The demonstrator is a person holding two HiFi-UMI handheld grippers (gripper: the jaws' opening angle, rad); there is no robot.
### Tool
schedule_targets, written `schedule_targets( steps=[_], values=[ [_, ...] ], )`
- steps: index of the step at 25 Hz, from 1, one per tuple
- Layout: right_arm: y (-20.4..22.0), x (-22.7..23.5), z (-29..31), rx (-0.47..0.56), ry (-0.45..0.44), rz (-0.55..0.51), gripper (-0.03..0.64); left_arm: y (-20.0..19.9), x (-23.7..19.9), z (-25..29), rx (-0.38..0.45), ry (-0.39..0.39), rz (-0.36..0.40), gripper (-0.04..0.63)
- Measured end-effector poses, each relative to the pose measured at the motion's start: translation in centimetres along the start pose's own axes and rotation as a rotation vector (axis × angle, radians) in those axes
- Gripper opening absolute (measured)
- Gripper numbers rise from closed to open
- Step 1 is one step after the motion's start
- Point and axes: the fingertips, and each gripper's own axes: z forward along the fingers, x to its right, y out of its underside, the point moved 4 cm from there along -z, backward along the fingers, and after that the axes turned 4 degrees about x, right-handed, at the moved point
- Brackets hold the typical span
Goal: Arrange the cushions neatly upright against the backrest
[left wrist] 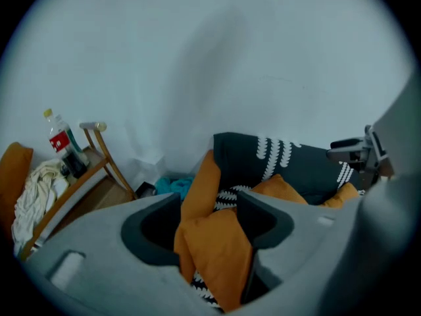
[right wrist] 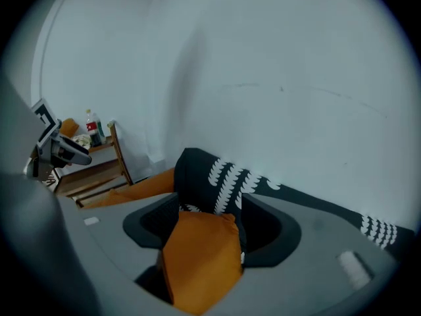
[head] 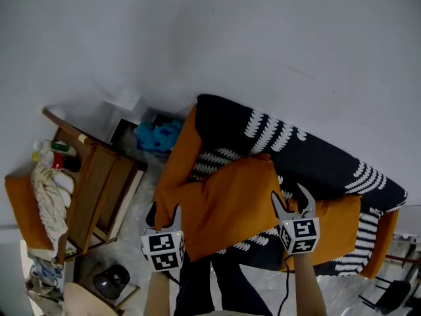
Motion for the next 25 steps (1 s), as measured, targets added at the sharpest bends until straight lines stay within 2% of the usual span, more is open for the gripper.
schedule_targets(
  steps=[3,8,11,18,25],
  values=[
    [2.1,0.5,2.7,-0.049,-0.037,-0.031,0.293,3.4,-0.6,2.1,-0.071,-0.009,-0.037,0.287],
    [5.1,1.0,7.5,-0.122,-0.084,-0.104,0.299,8.0,-1.6,5.9,-0.174,-0.012,-0.059,0.3],
    [6.9,1.7,10.2,-0.176,-0.105,-0.12,0.31,10.0,-1.6,7.9,-0.22,0.001,-0.077,0.339],
    [11.4,3.3,16.1,-0.295,-0.145,-0.112,0.321,13.0,-1.8,10.9,-0.288,-0.005,-0.052,0.354],
    [14.5,3.9,20.3,-0.445,-0.188,-0.183,0.325,13.8,-2.0,11.8,-0.303,-0.009,-0.043,0.36]
  ],
)
